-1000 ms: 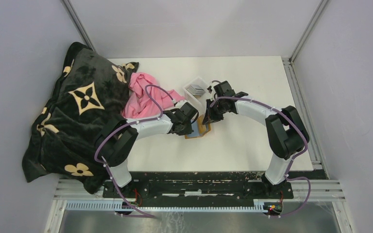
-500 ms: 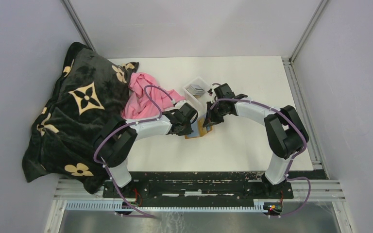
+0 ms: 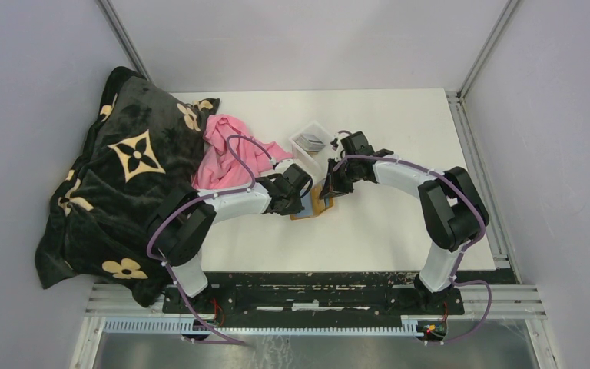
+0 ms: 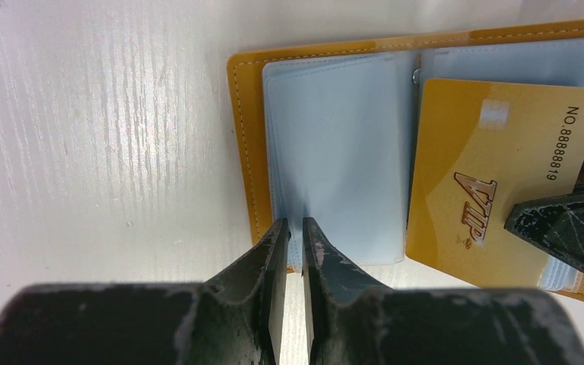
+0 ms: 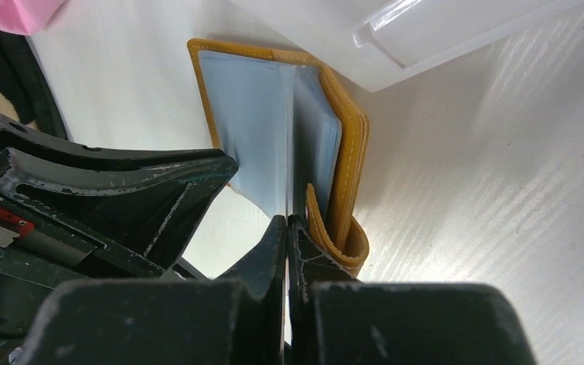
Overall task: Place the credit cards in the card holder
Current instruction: Insert the credit card into the card holder.
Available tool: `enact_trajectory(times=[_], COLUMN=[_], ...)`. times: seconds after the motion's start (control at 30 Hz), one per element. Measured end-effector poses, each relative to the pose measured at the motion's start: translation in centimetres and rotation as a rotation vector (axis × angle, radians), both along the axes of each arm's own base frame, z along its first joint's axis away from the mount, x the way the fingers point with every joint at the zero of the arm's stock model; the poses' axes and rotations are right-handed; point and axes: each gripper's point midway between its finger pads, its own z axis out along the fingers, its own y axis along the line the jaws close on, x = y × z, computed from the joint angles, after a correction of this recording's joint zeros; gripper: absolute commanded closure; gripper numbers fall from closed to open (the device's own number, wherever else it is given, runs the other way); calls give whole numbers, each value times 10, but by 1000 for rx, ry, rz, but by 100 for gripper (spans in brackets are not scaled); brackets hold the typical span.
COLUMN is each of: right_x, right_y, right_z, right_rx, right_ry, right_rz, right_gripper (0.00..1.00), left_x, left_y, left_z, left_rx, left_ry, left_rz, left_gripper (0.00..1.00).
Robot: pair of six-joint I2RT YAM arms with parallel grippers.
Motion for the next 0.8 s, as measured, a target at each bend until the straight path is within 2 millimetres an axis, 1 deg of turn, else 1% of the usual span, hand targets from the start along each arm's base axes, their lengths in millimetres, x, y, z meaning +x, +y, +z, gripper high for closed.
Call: enact_trajectory(times=[0.13, 0.4, 0.7, 0.8], right_x=[0, 0, 2, 3], right_y=[2, 4, 5, 6], right_z=[-1, -10, -9, -8], right_rx=[11, 22, 33, 43], right_ry=[8, 28, 27, 27], right_rz=[-4, -14, -20, -21], right_gripper=[99, 99, 99, 99], left_x=[0, 0, 0, 0], left_y=[0, 0, 1, 1], left_z=[0, 0, -1, -1], left_rx=[0, 0, -2, -3], left_ry=[0, 0, -4, -8], left_rz=[0, 0, 1, 2], left_gripper=[78, 78, 78, 76])
